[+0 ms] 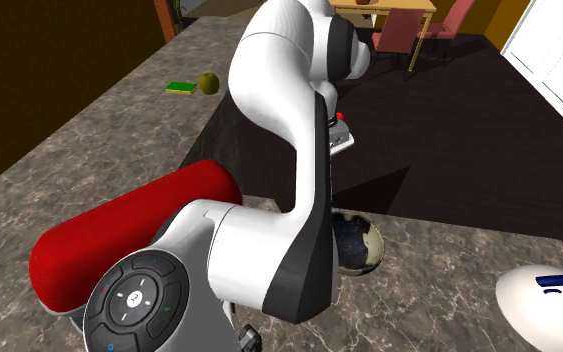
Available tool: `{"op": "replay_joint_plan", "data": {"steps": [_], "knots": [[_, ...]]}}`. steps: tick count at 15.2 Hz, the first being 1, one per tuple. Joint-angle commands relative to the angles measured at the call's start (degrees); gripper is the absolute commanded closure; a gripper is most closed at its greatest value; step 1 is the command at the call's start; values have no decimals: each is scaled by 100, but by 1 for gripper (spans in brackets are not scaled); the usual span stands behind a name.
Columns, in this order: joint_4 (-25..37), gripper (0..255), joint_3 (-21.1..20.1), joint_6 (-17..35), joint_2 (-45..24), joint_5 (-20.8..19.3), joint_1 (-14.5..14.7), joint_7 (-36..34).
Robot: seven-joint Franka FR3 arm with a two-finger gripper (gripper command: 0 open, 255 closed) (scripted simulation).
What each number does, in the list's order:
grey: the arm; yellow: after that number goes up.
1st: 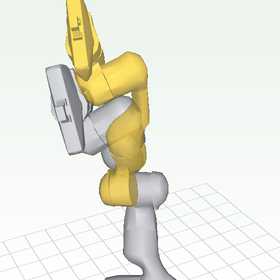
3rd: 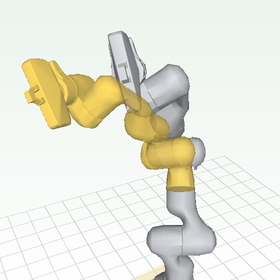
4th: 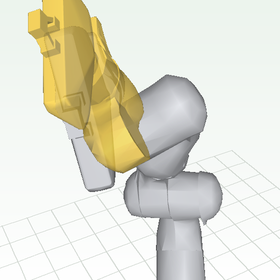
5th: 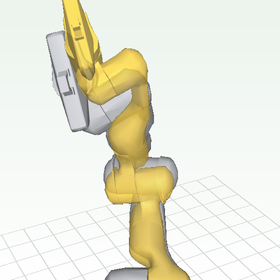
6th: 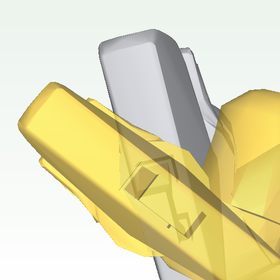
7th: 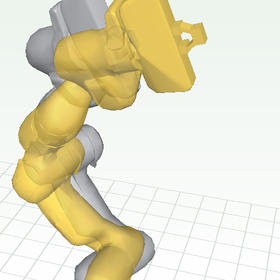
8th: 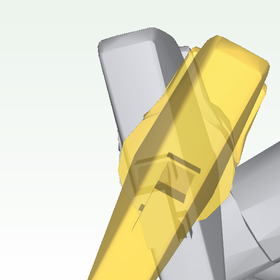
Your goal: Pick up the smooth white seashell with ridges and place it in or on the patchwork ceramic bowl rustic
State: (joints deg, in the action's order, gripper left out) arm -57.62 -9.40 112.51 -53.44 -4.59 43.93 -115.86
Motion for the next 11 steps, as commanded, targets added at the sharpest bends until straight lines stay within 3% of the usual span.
{"op": "replay_joint_plan", "data": {"steps": [1, 8, 11], "knots": [[74, 255, -4, -124, 48, 5, 1, 1], [353, 255, -15, -521, 167, 18, 14, -1], [-1384, 255, -91, 214, 1170, 62, -21, -180]]}}
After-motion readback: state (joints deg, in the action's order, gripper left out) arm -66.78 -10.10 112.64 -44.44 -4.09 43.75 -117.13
